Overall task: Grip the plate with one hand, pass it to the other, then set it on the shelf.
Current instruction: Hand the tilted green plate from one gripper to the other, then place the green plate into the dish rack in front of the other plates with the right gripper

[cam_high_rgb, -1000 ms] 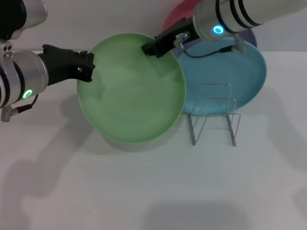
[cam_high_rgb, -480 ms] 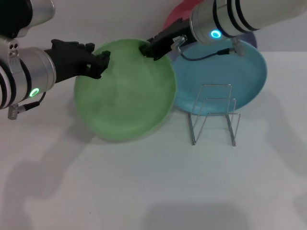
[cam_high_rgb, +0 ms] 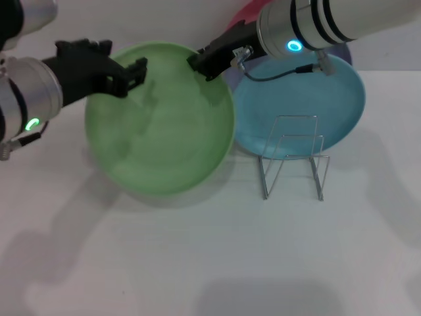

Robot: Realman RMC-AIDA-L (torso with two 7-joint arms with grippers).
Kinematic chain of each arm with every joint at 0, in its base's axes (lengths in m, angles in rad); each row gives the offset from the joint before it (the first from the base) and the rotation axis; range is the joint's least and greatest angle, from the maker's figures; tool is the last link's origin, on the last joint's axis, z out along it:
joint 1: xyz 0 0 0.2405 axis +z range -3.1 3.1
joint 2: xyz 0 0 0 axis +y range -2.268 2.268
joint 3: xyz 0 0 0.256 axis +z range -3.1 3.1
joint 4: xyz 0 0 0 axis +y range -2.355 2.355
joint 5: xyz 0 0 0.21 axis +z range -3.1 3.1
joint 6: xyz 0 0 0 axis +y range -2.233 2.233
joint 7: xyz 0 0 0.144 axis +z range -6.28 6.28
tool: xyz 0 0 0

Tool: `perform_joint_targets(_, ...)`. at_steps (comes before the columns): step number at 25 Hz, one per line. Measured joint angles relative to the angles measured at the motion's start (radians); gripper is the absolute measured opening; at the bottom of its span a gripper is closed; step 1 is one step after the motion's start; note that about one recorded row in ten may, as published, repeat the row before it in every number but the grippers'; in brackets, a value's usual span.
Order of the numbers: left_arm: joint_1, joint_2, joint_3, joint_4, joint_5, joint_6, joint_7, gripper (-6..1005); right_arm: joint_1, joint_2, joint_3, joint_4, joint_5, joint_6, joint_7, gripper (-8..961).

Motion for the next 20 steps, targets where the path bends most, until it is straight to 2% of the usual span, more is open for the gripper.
perform_joint_targets(8,0.119,0.001,0.017,0.006,0.000,0.317,0.062,635,-0.052,0.008,0.007,0.081,-0.002,-0.002,-0.005,44)
perform_joint_targets(14,0.172,0.001,0.053,0.137,-0.003,0.668,0.074,673,-0.124,0.012,0.013,0.199,-0.002,-0.019,-0.020,38)
perform_joint_targets(18,0.198,0.001,0.093,0.269,-0.005,0.961,0.064,698,-0.207,0.012,0.033,0.315,-0.001,-0.025,-0.031,38)
perform_joint_targets(19,0.201,0.001,0.103,0.300,-0.005,1.018,0.060,704,-0.232,0.012,0.039,0.343,0.002,-0.027,-0.040,38)
perform_joint_targets(20,0.201,0.001,0.103,0.300,-0.005,1.018,0.060,710,-0.260,0.012,0.044,0.375,0.007,-0.033,-0.053,38)
